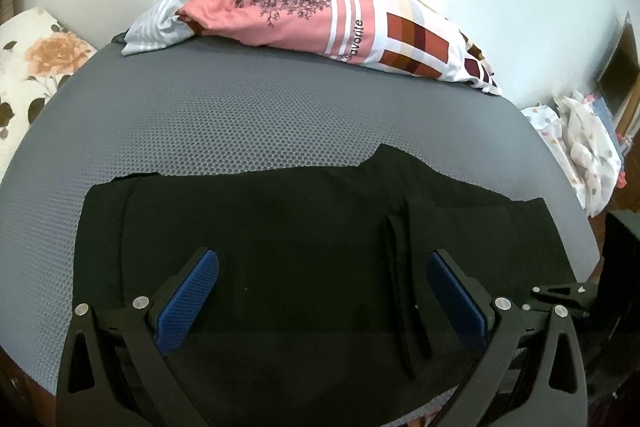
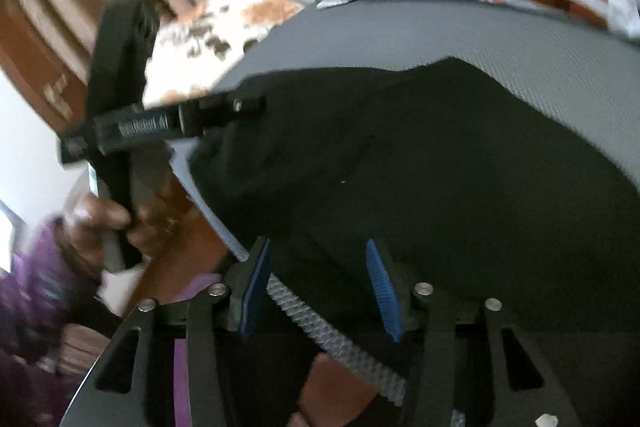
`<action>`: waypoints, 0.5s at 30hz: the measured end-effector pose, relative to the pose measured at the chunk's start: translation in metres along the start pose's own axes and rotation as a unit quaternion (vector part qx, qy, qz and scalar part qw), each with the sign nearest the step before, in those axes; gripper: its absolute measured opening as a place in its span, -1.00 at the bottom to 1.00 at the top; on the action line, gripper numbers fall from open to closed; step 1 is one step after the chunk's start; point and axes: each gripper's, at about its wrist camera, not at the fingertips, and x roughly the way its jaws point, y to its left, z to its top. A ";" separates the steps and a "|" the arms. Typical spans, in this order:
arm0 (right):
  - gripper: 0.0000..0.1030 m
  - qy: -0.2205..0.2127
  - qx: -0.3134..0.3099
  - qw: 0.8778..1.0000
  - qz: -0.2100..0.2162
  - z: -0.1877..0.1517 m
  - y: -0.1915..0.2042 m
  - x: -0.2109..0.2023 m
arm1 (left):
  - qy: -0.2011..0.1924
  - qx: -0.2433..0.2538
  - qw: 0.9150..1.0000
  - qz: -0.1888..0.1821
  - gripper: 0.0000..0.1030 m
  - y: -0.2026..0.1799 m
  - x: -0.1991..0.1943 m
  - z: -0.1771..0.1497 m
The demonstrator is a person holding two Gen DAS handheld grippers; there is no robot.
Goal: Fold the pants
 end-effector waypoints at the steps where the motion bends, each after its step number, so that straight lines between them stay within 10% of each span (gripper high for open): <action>1: -0.14 0.002 -0.011 1.000 -0.017 0.001 0.004 0.004 | 0.001 -0.003 1.000 -0.002 0.99 0.001 0.001 0.000; 3: -0.47 0.013 -0.026 0.999 -0.042 0.003 0.006 0.011 | 0.004 -0.008 1.000 -0.006 0.99 0.003 0.002 0.001; 15: -0.65 0.023 -0.090 0.991 -0.098 0.002 0.015 0.023 | 0.011 -0.016 1.000 -0.013 0.99 0.003 0.002 0.002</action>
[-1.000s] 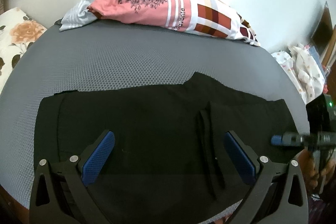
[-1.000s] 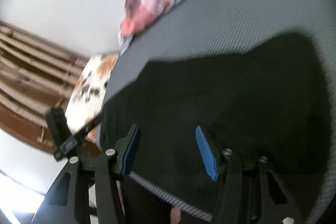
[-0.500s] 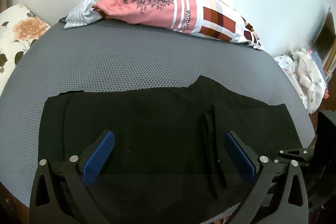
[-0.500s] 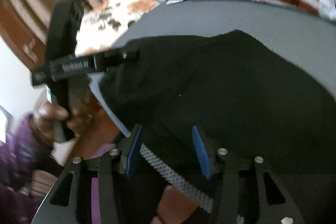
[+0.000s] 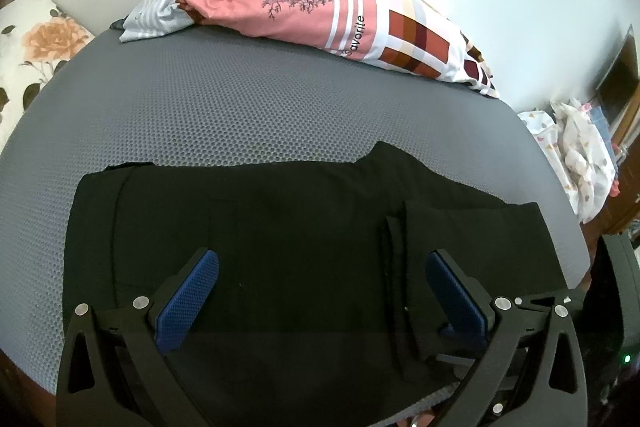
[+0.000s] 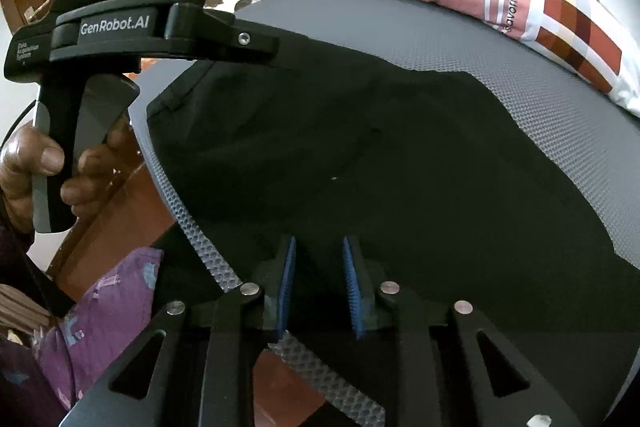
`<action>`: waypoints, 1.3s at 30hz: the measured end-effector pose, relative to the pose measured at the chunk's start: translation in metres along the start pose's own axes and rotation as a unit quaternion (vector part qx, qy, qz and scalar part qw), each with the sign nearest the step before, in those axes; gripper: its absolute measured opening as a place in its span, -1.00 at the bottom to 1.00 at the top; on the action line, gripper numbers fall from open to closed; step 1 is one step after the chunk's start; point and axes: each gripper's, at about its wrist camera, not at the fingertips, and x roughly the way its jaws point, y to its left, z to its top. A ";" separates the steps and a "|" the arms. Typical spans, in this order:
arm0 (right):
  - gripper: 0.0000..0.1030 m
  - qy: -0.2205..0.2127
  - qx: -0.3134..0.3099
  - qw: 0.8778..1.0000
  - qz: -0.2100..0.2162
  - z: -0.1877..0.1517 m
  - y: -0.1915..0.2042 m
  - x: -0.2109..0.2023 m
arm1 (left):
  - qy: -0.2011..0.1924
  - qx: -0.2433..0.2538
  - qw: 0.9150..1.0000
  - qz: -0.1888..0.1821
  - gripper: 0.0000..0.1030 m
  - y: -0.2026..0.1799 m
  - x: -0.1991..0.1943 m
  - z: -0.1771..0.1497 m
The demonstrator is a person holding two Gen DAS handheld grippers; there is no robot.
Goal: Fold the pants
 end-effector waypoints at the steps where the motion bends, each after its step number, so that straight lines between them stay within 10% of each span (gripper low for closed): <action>1: -0.69 -0.003 -0.001 1.000 0.002 -0.001 0.000 -0.001 | 0.001 -0.001 1.000 0.001 0.99 0.000 0.000 0.000; 12: -0.98 -0.015 0.057 0.994 0.095 -0.001 -0.002 -0.014 | 0.010 -0.044 0.999 -0.007 0.99 0.016 0.002 0.001; 25: -0.84 -0.006 0.018 0.998 0.052 0.006 0.002 -0.012 | 0.025 -0.041 0.999 -0.010 0.99 0.013 0.007 0.001; 31: -0.63 0.005 -0.004 0.999 0.048 0.008 0.006 0.002 | 0.026 -0.045 0.999 -0.014 0.99 0.014 0.007 0.000; 34: -0.15 0.003 -0.010 0.999 0.043 0.008 0.006 0.004 | 0.027 -0.048 0.998 -0.017 0.99 0.015 0.008 0.001; 39: -0.58 0.010 -0.002 0.999 0.035 0.004 -0.004 0.011 | 0.030 -0.051 0.998 -0.020 0.99 0.016 0.009 0.002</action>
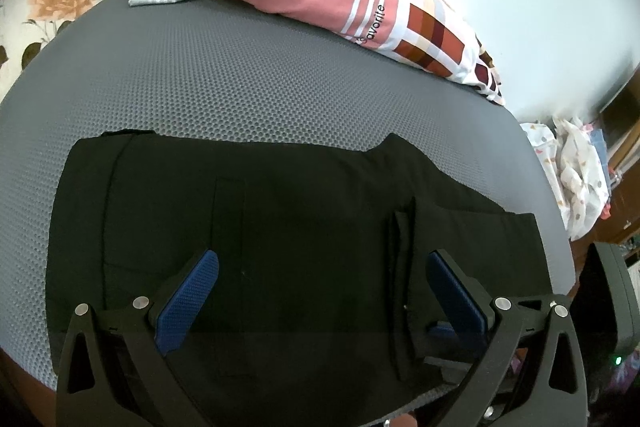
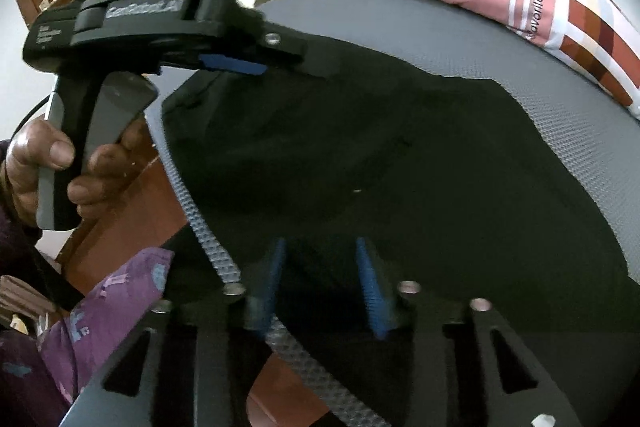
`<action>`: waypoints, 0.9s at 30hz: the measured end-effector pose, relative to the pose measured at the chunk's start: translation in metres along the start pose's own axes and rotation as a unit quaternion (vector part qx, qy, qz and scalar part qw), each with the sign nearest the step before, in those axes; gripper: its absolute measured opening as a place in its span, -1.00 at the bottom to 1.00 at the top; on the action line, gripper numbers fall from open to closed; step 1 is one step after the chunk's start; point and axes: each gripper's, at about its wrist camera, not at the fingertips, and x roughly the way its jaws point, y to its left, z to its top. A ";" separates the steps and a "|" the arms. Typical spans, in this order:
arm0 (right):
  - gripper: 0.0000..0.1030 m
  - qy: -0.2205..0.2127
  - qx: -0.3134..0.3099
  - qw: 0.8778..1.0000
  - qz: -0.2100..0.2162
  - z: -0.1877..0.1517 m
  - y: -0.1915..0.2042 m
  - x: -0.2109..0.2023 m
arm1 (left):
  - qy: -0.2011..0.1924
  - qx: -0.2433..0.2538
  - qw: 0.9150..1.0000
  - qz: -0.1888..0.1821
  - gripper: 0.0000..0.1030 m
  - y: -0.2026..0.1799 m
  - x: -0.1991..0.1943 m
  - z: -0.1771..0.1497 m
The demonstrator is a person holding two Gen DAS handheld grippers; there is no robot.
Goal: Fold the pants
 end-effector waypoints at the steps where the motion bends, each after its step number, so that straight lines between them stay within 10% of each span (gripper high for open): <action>1: -0.60 0.000 0.005 1.000 0.003 0.000 -0.002 -0.001 | 0.001 0.000 1.000 0.000 0.99 0.001 0.000 0.000; 18: -0.97 0.000 0.108 0.989 0.105 -0.006 -0.017 -0.003 | 0.005 -0.006 1.000 0.000 0.99 0.002 0.005 -0.003; 21: -0.97 -0.005 0.089 0.994 0.070 -0.010 -0.009 -0.007 | 0.006 -0.003 1.000 -0.006 0.99 0.001 0.005 -0.004; 27: -0.77 -0.053 0.184 0.970 0.152 -0.036 -0.040 -0.056 | 0.046 -0.015 0.988 -0.148 0.99 -0.011 0.002 -0.013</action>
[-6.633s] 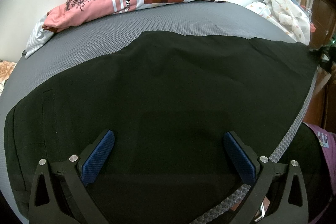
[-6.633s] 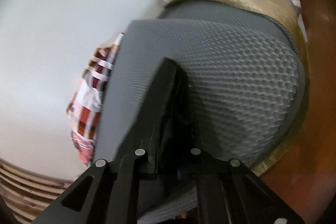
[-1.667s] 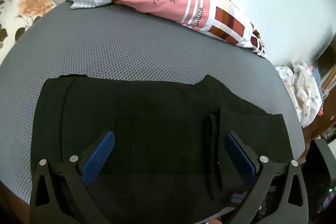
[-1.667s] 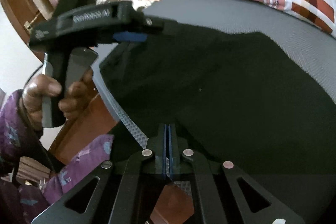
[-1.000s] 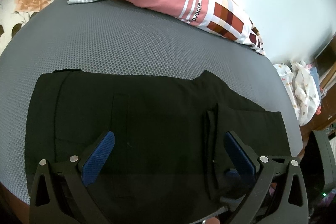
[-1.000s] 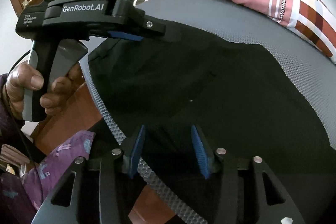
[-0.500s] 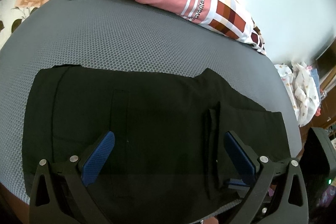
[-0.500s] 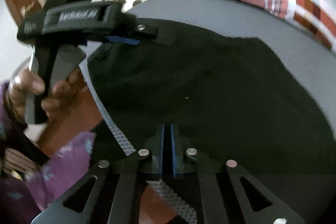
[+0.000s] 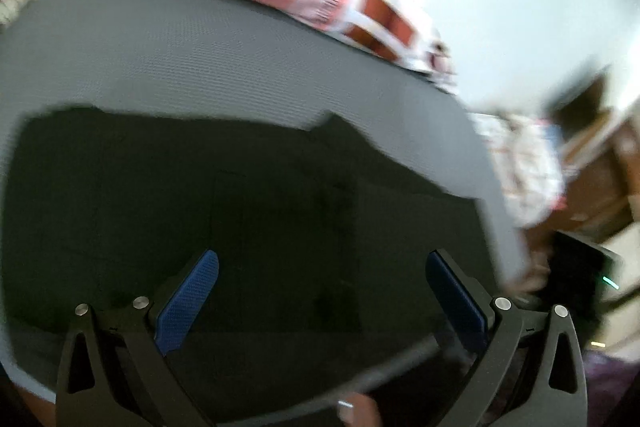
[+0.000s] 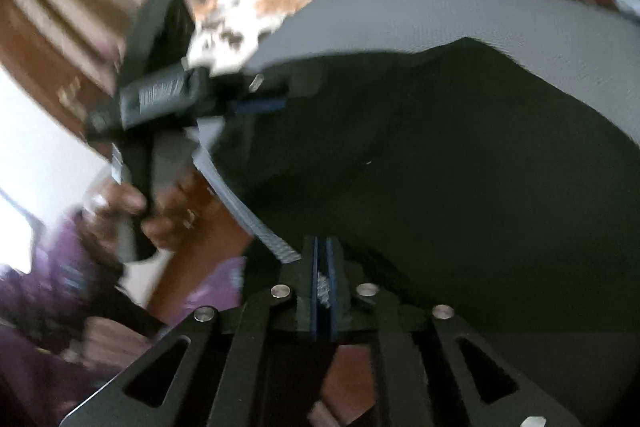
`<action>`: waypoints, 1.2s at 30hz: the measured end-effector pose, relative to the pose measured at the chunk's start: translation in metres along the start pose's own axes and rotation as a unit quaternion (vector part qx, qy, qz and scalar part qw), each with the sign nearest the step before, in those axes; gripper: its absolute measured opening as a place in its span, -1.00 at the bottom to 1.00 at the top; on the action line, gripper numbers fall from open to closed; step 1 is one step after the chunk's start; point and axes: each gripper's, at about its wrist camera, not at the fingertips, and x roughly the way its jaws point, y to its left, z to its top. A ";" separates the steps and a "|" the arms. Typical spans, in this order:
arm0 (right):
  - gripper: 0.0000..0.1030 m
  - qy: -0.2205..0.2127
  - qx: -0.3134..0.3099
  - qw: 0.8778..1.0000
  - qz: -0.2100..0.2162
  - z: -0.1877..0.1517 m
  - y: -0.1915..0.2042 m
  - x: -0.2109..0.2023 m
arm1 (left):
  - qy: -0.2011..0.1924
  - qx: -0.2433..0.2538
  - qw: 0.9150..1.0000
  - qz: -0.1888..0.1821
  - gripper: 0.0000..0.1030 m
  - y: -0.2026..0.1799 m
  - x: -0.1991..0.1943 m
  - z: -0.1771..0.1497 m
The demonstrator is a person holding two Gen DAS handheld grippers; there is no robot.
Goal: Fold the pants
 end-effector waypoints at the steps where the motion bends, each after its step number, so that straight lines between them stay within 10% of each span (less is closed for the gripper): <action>1: -0.74 -0.012 0.020 1.000 0.005 -0.003 -0.008 -0.010 | 0.007 -0.007 1.000 -0.023 0.99 -0.002 0.000 -0.001; 5: -0.40 -0.056 0.106 0.993 0.014 -0.021 -0.048 -0.046 | 0.037 0.002 0.997 -0.075 0.99 -0.024 0.008 -0.015; 19: -0.20 -0.097 0.189 0.976 0.042 -0.052 -0.098 -0.067 | 0.079 0.142 0.987 0.017 0.53 -0.072 0.036 -0.053; 36: -0.01 -0.102 0.213 0.970 0.057 -0.058 -0.104 -0.068 | 0.119 0.078 0.990 0.015 0.48 -0.054 0.056 -0.041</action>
